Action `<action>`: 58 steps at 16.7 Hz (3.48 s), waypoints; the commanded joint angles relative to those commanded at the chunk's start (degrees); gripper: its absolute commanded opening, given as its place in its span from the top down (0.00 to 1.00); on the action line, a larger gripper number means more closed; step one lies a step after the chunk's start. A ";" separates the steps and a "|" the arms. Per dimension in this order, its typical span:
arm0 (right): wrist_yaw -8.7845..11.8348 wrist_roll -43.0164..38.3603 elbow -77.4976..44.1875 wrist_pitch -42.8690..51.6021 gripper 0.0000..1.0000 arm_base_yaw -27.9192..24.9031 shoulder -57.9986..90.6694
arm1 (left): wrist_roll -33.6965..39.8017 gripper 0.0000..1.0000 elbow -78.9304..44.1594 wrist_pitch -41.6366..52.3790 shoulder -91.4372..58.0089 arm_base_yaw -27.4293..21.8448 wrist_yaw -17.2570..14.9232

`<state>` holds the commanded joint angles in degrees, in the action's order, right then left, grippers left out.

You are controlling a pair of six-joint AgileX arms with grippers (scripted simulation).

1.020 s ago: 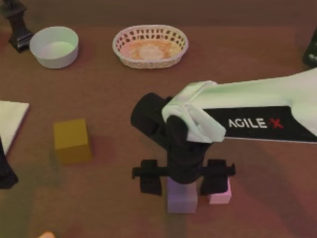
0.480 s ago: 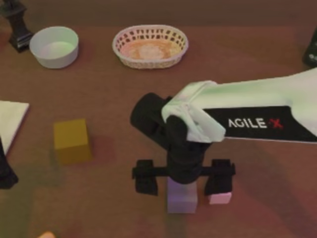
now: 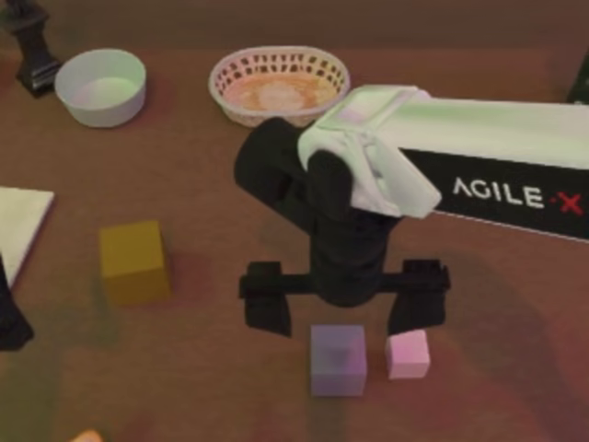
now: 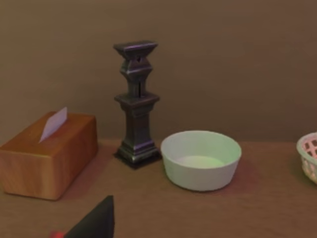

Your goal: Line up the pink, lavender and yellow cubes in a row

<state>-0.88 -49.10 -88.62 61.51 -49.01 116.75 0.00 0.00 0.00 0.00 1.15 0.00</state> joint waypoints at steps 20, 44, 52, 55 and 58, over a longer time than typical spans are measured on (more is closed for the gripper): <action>-9.18 27.08 44.77 -27.42 0.00 24.80 -62.99 | 13.38 0.00 -42.74 30.63 -57.94 -7.89 0.06; 0.88 49.10 88.62 -61.51 0.00 48.43 -116.75 | 26.38 0.00 -83.17 57.88 -115.47 -15.68 -0.09; 0.88 49.10 88.62 -61.51 0.00 48.43 -116.75 | 26.32 0.00 -74.89 42.29 -122.57 -15.74 -0.14; 0.88 49.10 88.62 -61.51 0.00 48.43 -116.75 | 26.32 0.00 -74.81 42.16 -122.65 -15.74 -0.15; 0.88 49.10 88.62 -61.51 0.00 48.43 -116.75 | 26.32 0.15 -74.81 42.16 -122.65 -15.74 -0.15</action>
<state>0.00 0.00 0.00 0.00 -0.57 0.00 26.32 -74.81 42.16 -122.65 -14.59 -0.14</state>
